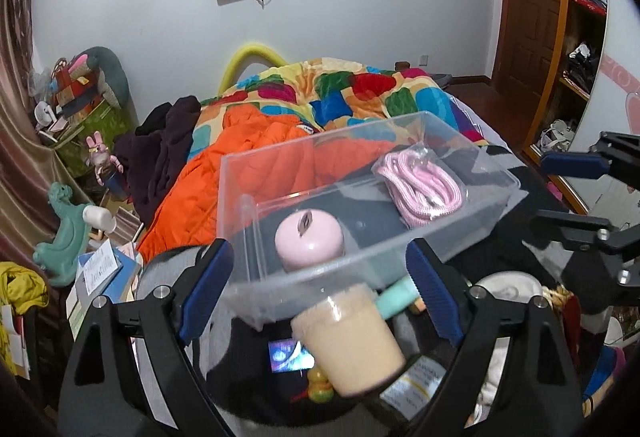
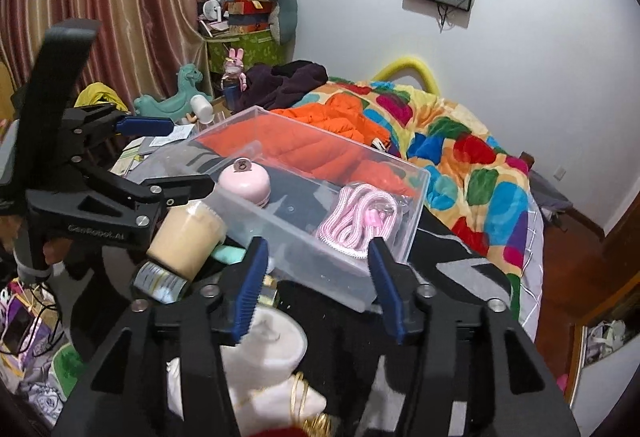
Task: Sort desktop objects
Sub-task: 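Lower the pink jar into the clear box and open the left gripper, then grasp the red velvet pouch with the right gripper while the left reaches the cream tub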
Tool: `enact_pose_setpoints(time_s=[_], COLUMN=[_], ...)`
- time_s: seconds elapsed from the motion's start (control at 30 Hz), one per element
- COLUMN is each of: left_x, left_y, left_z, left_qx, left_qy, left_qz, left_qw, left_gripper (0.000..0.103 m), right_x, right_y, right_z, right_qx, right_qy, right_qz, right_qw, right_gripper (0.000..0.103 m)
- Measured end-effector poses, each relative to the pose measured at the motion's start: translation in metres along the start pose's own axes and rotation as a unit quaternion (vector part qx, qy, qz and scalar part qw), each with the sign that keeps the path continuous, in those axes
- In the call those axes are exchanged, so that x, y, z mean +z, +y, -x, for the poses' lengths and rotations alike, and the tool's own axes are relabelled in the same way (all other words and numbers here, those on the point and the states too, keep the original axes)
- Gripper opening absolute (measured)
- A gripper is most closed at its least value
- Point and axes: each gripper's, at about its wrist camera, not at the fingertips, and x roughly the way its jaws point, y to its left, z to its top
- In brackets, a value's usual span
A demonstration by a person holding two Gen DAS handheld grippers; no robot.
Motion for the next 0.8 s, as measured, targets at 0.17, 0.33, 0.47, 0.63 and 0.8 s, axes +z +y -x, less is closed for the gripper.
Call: enact_pose_setpoints(time_s=[0.17, 0.33, 0.47, 0.63, 0.8], left_x=[-0.013, -0.036, -0.060, -0.079, -0.090], left_y=[0.003, 0.012, 0.015, 0.013, 0.009], left_z=[0.007, 0.012, 0.014, 0.013, 0.015], left_qx=[-0.010, -0.043, -0.054, -0.038, -0.045], left_qy=[0.010, 0.030, 0.041, 0.051, 0.063], left_qz=[0.021, 0.068, 0.097, 0.105, 0.106], left_qw=[0.9997, 0.9963, 0.9929, 0.9924, 0.9913], left_gripper=[0.089, 0.090, 0.090, 0.090, 0.090], right_x=[-0.009, -0.024, -0.039, -0.059, -0.081], right_y=[0.004, 0.006, 0.007, 0.013, 0.022], right_z=[0.013, 0.023, 0.029, 0.036, 0.040], right_qx=[0.002, 0.012, 0.011, 0.024, 0.036], right_qy=[-0.006, -0.005, -0.005, 0.004, 0.005], right_qz=[-0.003, -0.009, -0.013, -0.023, -0.022], right_qw=[1.000, 1.000, 1.000, 0.999, 0.999], right_gripper=[0.067, 0.069, 0.070, 0.070, 0.080])
